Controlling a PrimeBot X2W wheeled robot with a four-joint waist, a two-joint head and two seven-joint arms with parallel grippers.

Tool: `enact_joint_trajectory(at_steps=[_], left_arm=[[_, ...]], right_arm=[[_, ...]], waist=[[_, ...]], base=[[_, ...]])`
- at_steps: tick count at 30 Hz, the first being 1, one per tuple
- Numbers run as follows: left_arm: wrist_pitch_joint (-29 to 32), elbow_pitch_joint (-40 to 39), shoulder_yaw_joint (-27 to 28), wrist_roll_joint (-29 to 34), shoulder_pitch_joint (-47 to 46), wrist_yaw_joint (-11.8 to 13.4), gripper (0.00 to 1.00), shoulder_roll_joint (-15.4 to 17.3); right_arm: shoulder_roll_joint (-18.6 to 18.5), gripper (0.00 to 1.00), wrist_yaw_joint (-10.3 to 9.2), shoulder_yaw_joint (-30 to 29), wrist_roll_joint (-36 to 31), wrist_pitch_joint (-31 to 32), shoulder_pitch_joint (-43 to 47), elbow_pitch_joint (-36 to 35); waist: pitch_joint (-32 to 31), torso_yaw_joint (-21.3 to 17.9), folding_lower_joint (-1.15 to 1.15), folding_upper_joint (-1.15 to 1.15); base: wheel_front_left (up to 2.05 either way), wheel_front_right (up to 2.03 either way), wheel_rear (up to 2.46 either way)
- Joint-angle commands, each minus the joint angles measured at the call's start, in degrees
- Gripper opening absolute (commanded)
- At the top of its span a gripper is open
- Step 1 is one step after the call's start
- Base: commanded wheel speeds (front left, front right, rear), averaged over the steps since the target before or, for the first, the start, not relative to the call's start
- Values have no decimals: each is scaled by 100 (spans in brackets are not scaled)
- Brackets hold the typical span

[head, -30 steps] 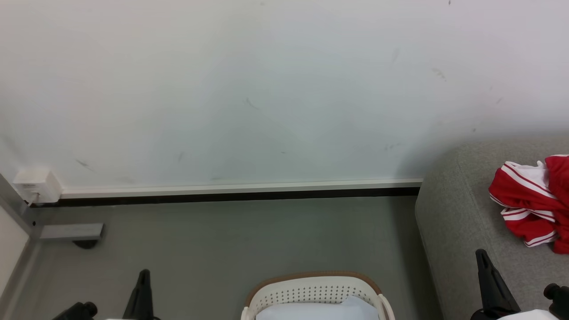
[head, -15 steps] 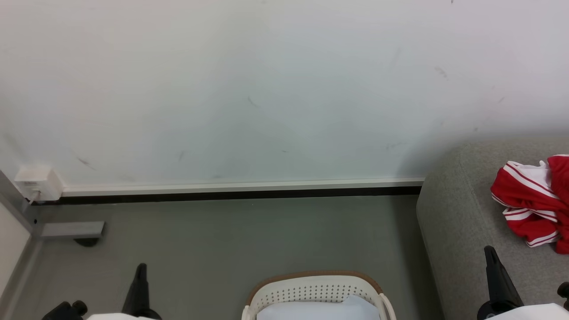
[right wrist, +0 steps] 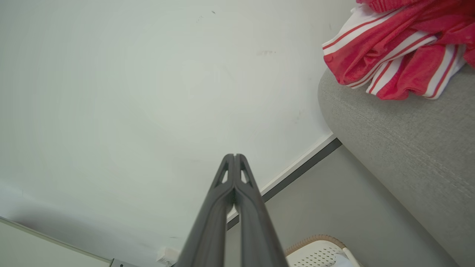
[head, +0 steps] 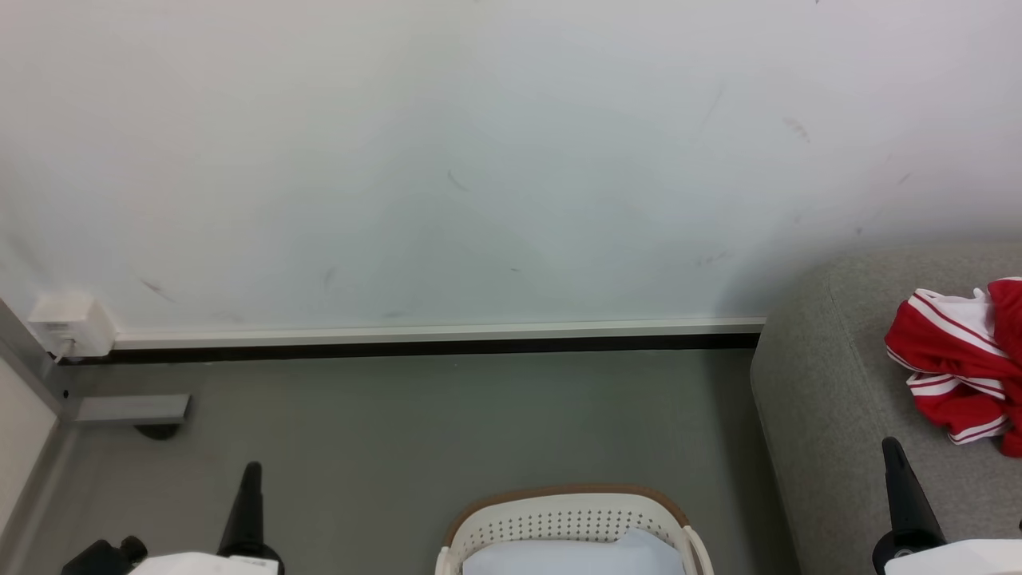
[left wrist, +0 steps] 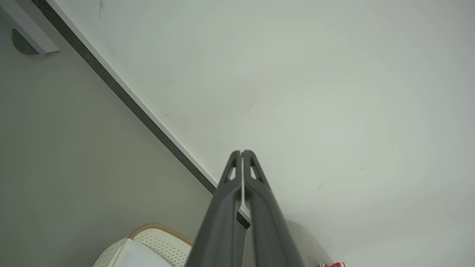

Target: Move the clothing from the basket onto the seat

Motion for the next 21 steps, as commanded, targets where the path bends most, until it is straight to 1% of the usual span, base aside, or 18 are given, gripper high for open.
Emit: enact_joint_trajectory(at_steps=[1,11,21], left_arm=[[44,-88,23,-179,-129,5,0,47],[210,-151,57,-801,-169,-1,0,51],[351,-204,85,-1288,-192,-6,0,54]], right_arm=[[-14,0,-4,-61,158,31,-157,-34],[18,0,-6,-156,735,168,-188,-19],[41,0,-6,-236,1208,273,-228,-7]], waist=[[2,2,-1,0],[19,19,-1,0],[35,34,-1,0]], base=[[0,0,0],[0,0,0],[0,0,0]])
